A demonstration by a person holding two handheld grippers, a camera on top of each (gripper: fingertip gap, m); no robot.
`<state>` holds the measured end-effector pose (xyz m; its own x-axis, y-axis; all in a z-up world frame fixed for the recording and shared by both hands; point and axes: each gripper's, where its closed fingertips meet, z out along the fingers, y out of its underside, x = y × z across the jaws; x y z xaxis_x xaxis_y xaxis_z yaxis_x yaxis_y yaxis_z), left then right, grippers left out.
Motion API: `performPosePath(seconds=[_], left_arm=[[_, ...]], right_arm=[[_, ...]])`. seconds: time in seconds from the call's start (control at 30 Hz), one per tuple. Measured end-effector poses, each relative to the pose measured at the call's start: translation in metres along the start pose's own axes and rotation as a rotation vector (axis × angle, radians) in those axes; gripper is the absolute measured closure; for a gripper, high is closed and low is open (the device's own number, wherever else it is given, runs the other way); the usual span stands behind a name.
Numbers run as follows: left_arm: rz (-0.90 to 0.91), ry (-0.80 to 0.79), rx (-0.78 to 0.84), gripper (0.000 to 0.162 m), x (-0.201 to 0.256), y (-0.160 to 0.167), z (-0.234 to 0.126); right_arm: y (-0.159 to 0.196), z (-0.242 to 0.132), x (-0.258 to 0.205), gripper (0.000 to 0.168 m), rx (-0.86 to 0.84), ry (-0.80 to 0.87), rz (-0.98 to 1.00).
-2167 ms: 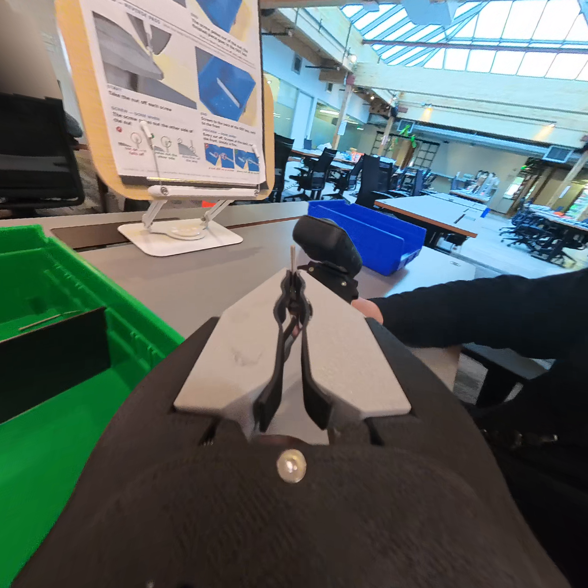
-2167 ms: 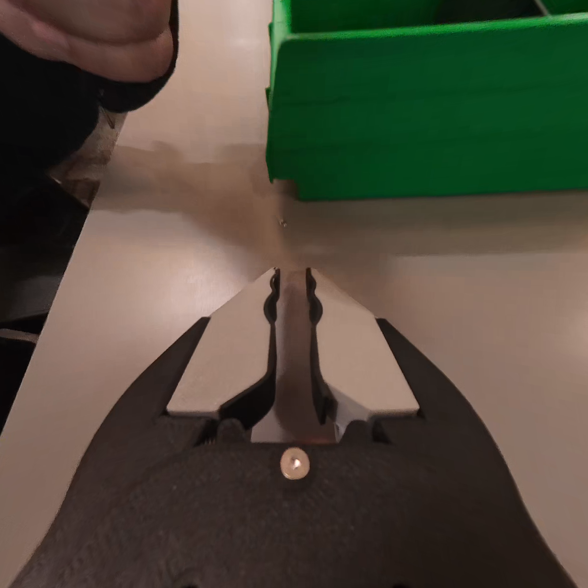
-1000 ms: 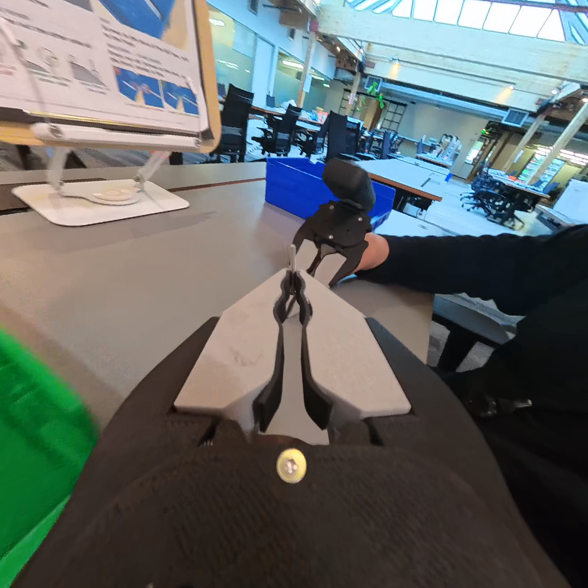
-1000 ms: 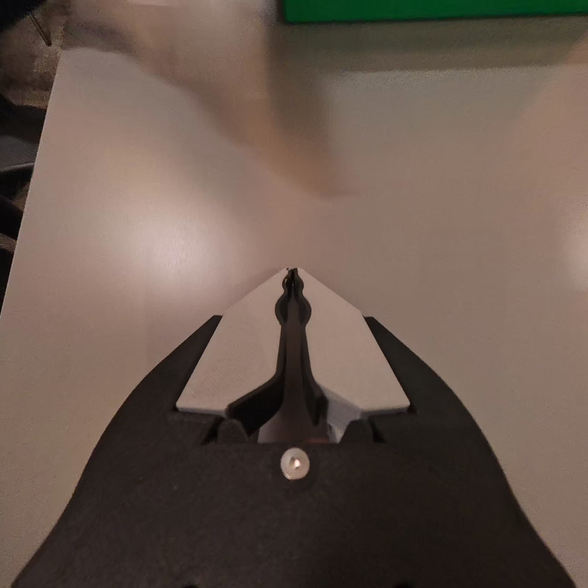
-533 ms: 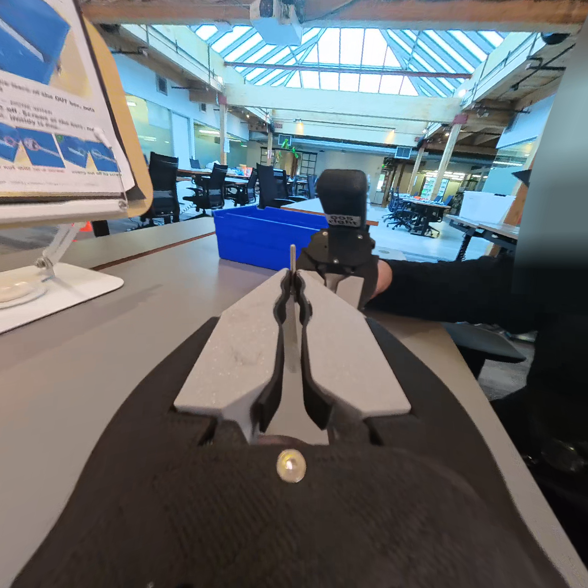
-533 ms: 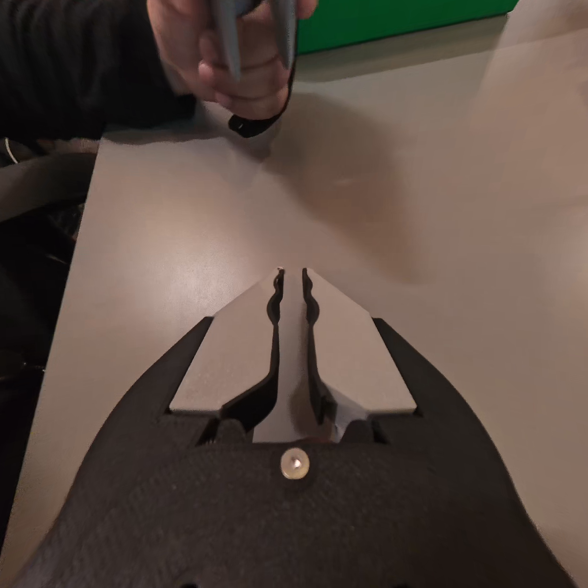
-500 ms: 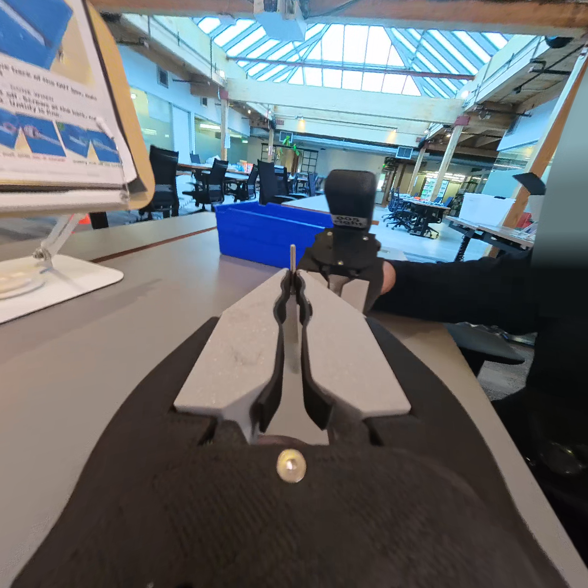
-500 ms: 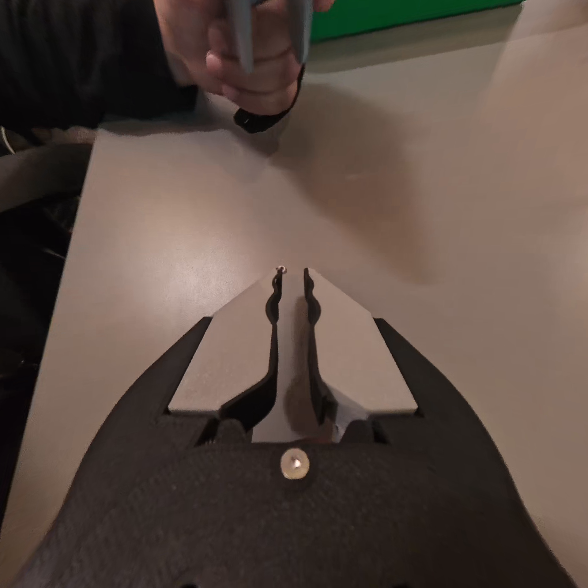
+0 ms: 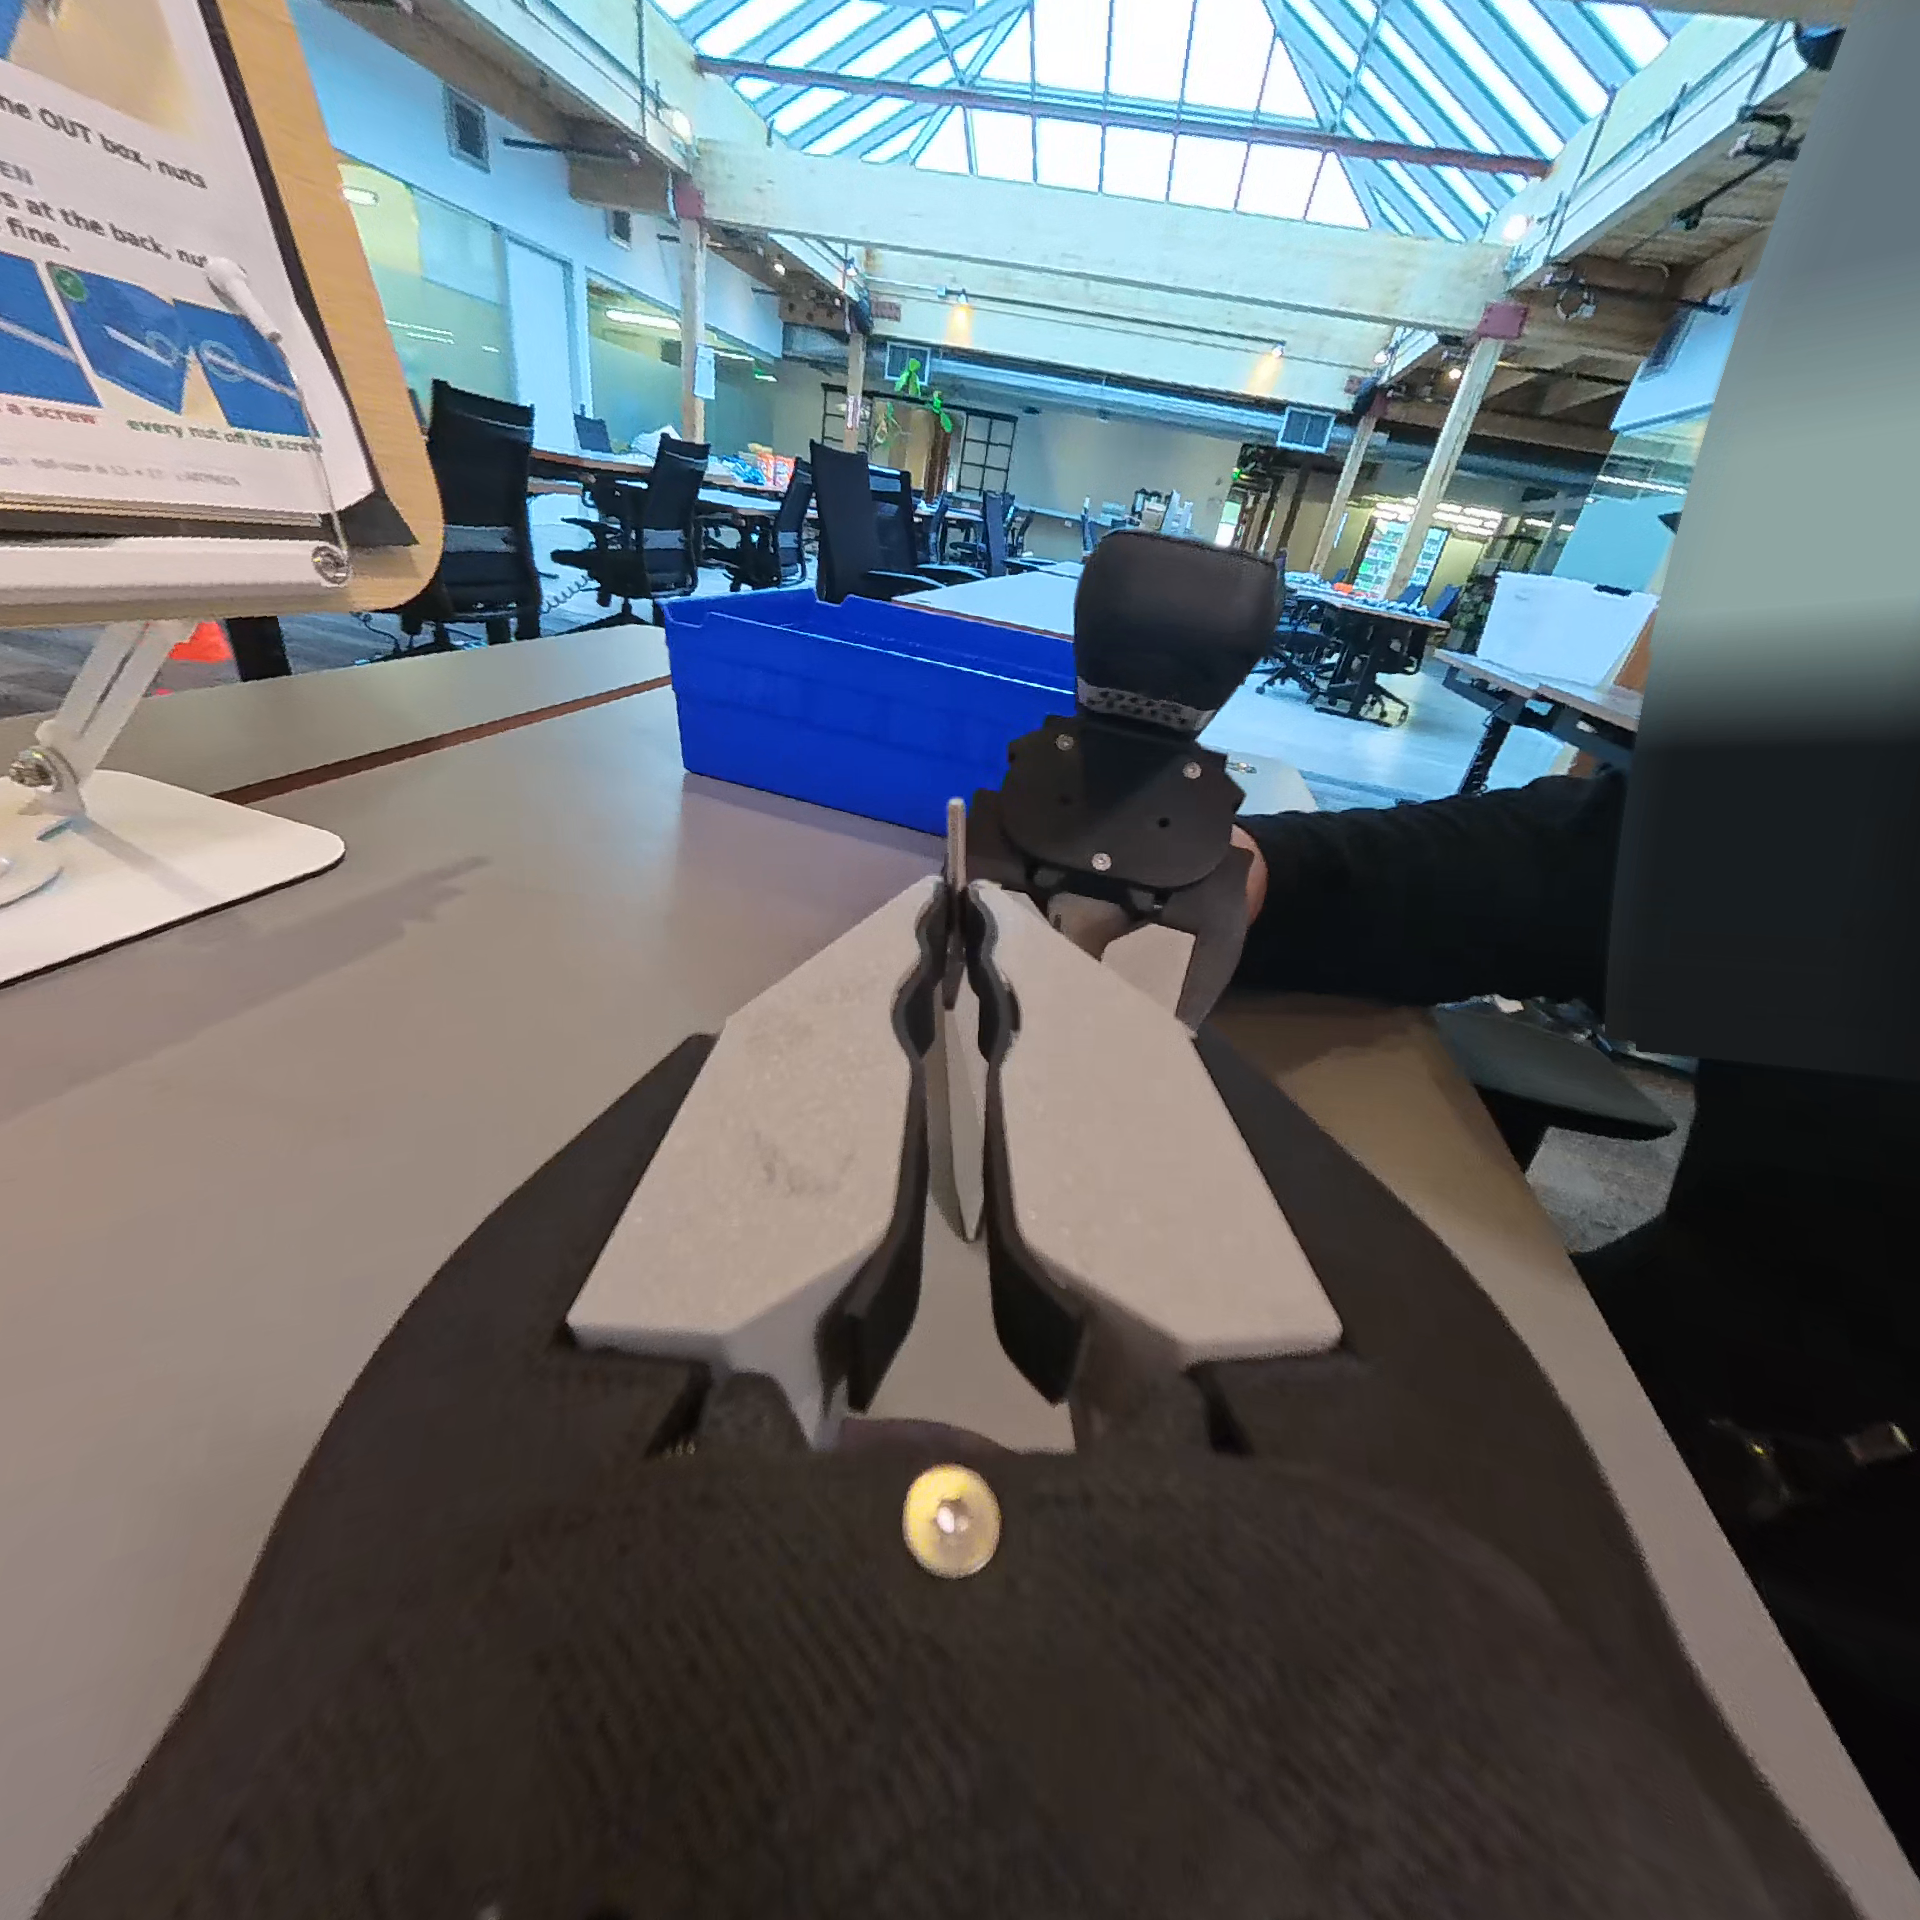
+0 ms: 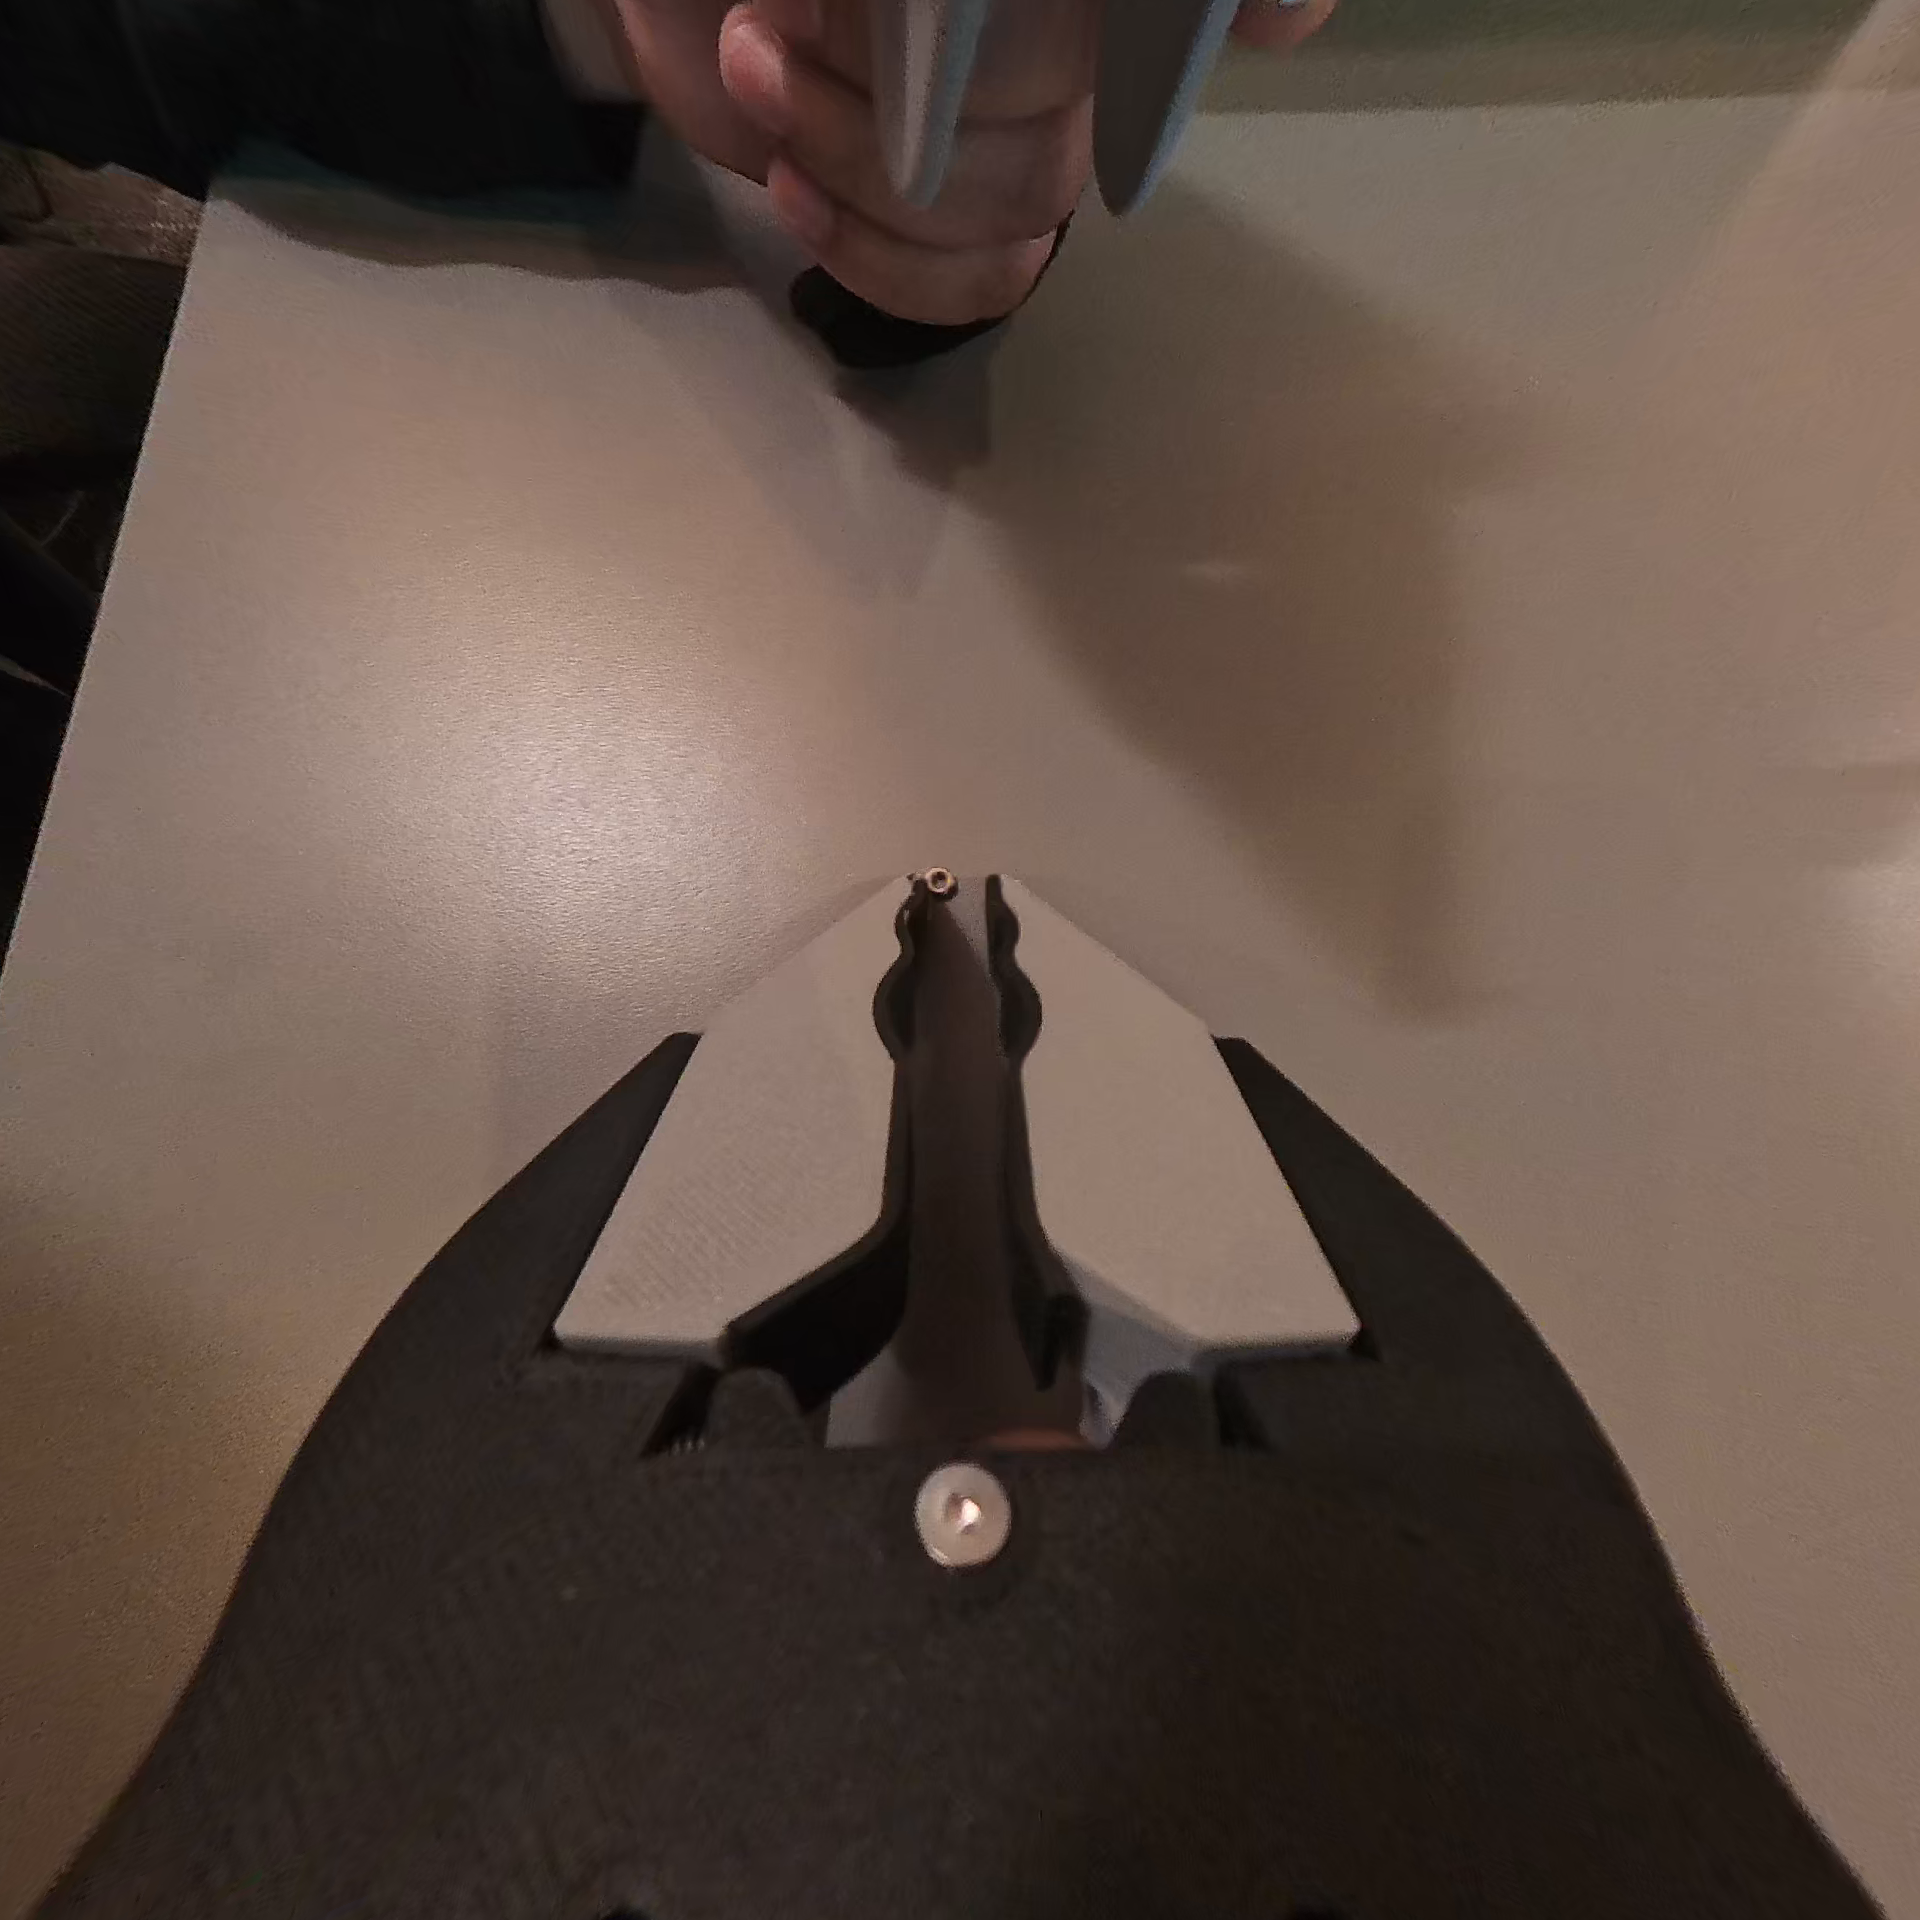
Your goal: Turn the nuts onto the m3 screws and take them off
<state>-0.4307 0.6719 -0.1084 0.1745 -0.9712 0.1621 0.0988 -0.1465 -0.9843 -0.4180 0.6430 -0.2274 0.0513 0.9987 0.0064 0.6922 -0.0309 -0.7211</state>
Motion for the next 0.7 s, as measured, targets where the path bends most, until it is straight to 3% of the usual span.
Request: performPosePath(seconds=[0.03,0.7], left_arm=[[0.003,0.003,-0.003,0.162,0.0010,0.0002,0.0002],[-0.010,0.031,-0.036,0.162,0.0059,0.0070,0.0029]], right_arm=[[-0.0001,0.0001,-0.0001,0.159,0.000,0.002,-0.008],[-0.0022,0.0023,-0.0020,0.166,0.027,-0.025,-0.084]])
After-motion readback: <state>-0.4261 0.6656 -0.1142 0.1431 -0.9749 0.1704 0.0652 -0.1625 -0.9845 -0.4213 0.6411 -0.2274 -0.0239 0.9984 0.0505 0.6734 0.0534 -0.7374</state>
